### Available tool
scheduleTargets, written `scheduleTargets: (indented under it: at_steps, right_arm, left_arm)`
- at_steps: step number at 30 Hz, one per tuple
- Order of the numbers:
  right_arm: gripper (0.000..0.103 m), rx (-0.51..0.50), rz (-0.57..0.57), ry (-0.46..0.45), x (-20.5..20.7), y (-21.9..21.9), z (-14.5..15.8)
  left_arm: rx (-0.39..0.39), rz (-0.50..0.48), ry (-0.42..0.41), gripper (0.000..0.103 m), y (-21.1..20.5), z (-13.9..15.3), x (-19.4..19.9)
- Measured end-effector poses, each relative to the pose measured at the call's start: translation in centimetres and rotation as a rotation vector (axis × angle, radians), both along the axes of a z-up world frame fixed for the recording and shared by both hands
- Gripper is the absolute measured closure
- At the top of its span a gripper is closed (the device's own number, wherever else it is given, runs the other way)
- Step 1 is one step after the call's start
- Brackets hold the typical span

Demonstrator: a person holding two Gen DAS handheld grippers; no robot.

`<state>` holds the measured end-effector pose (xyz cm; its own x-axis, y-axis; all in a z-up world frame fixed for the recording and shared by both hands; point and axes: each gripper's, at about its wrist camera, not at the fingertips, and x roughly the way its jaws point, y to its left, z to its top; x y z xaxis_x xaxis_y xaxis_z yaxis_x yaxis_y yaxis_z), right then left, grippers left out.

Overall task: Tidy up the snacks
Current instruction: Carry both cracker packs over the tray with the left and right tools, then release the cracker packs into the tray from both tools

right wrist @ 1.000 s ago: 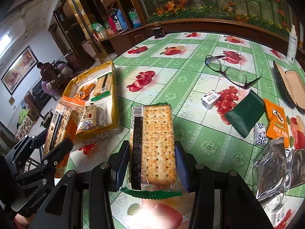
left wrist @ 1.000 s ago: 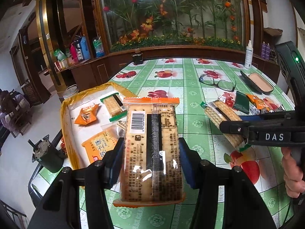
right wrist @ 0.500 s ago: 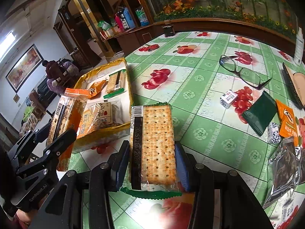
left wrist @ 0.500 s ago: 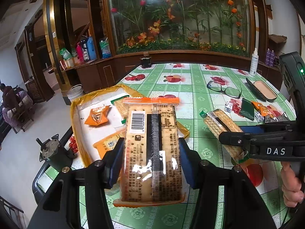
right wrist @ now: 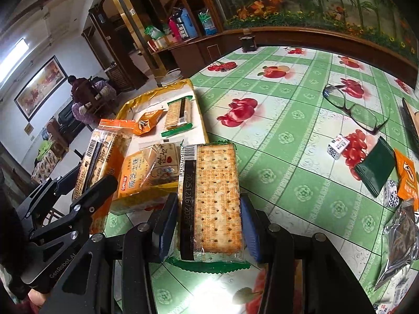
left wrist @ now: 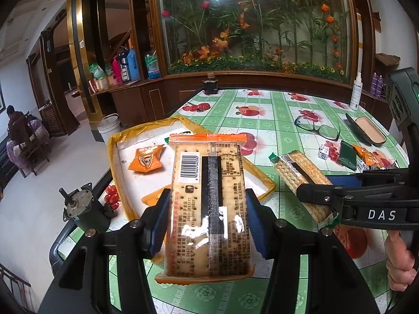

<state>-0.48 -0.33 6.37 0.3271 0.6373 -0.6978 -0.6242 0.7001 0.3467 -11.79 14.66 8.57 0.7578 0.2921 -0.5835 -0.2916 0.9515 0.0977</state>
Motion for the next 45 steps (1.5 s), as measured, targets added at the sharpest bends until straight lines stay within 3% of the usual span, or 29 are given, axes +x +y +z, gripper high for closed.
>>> scheduleTargets:
  at_steps: [19, 31, 45]
  right_arm:
    - [0.053, -0.024, 0.076, -0.044, -0.1, 5.5, 1.8]
    - [0.053, -0.070, 0.074, 0.006, 4.1, 11.3, 1.4]
    - [0.053, -0.129, 0.053, 0.020, 6.1, 16.7, -0.3]
  left_arm:
    - [-0.026, 0.056, -0.003, 0.049, 3.4, -0.4, 0.7]
    - [-0.212, 0.158, 0.092, 0.049, 11.3, -2.9, 6.2]
    - [-0.235, 0.185, 0.092, 0.049, 12.9, -3.5, 7.0]
